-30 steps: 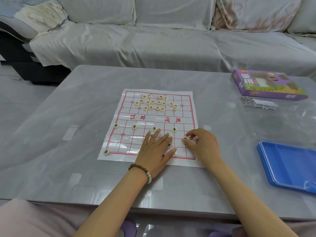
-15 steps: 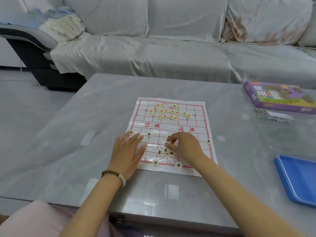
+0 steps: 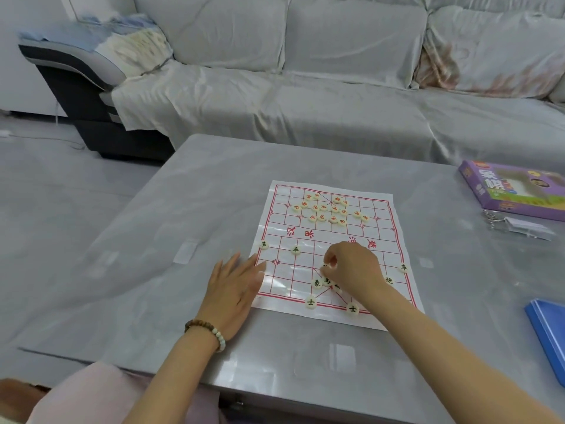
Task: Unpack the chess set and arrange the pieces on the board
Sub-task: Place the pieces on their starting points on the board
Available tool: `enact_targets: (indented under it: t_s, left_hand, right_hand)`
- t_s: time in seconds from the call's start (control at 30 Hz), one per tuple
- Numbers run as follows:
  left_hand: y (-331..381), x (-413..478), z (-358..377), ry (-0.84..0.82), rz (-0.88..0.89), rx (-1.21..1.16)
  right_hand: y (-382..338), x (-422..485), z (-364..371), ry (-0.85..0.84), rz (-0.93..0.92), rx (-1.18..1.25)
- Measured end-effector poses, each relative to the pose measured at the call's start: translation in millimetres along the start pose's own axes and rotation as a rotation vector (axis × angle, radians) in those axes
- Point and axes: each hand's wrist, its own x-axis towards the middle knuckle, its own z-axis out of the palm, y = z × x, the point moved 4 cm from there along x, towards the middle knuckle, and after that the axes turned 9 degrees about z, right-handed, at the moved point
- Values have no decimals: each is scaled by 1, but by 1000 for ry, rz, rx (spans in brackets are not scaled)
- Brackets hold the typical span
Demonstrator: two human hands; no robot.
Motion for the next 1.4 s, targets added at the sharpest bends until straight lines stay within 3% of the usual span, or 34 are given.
enact_targets:
  t_s: [0.23,0.5,1.17,1.4]
  left_hand:
    - [-4,-2,0,12,-3,-33]
    - [-7,-2,1,39,-21,-91]
    - [-7,-1,3,14,-20,-20]
    - [8,-1,-3,56,61,-32]
  right_hand:
    - [-39,0,6,-27,-110,185]
    - [-70,3,26,-12,-195,175]
    - [-59,7,29,-37,-134,306]
    - [-1,-4,-10,4,-111,431]
